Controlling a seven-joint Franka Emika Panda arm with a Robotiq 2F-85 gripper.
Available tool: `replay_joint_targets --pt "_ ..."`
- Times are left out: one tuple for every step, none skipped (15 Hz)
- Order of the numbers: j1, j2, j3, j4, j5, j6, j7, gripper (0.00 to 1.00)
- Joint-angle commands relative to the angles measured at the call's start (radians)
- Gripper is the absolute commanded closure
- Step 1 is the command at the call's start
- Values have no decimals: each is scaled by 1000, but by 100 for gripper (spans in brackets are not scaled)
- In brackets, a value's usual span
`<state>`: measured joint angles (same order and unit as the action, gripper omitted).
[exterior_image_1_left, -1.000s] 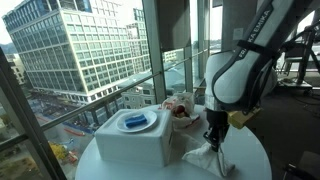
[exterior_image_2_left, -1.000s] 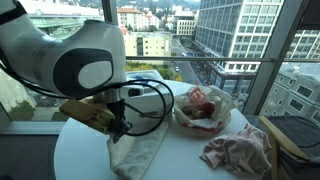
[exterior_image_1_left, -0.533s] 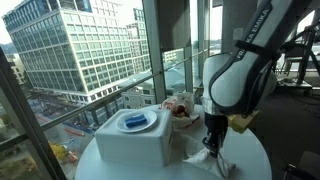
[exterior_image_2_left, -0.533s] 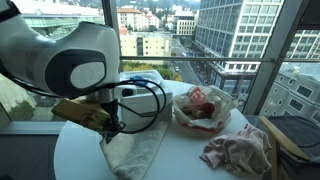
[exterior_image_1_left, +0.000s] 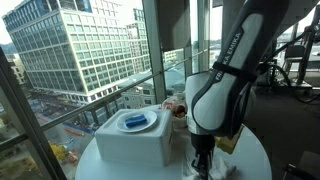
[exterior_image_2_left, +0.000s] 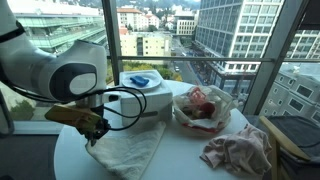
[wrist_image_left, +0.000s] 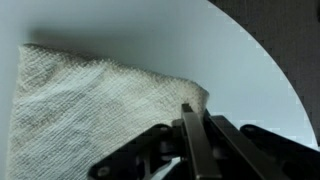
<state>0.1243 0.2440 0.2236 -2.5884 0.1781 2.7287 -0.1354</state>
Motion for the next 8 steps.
replay_joint_targets --pt "-1 131 12 99 -21 -8 -16 98" --pt "-5 161 17 119 -24 -13 -21 98" --pt "-9 190 20 136 -26 -16 -23 98" --pt "-10 215 23 151 -29 -21 -25 98" --pt "-13 236 27 164 -32 -26 -30 98" --pt "-16 251 32 174 -31 -30 -34 81" --pt "-19 264 37 182 -30 -34 -37 64" --pt "-23 271 43 188 -26 -39 -39 59"
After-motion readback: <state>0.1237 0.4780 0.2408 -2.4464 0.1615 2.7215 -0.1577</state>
